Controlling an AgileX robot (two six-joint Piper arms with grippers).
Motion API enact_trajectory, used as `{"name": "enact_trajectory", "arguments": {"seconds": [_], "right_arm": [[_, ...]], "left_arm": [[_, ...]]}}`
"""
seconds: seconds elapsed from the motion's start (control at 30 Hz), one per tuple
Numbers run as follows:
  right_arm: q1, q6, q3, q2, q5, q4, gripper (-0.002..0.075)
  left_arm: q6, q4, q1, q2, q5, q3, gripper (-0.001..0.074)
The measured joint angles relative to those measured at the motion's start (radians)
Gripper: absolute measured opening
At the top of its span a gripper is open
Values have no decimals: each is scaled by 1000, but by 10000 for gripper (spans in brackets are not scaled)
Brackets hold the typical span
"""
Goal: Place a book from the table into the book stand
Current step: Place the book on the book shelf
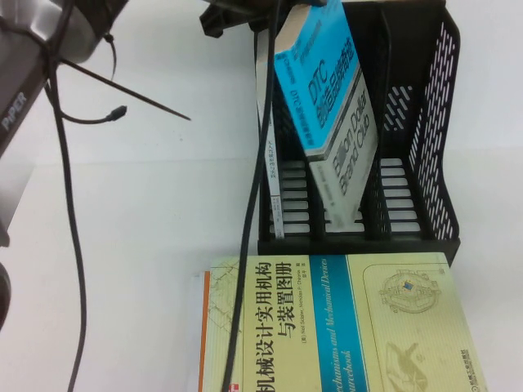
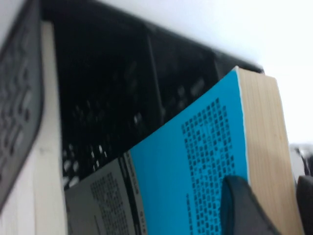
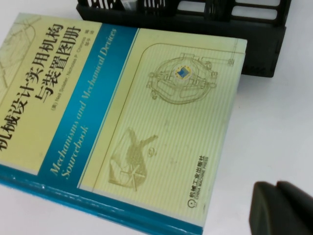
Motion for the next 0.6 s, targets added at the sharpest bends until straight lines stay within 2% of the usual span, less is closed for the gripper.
{"name": "enact_trajectory", "arguments": {"seconds": [0.23,0.4,0.6], "right_arm": [[0,0,0,0,0,-2,-3],[0,0,0,0,-6,-17,-3],[0,0,0,0,-21,-37,-3]], "left_arm": [[-159,159,-8,7,-74,-2,189],[-208,170,-10,25,-113,-2,189],[-326,316,-60,51,-169,-2,189]]}}
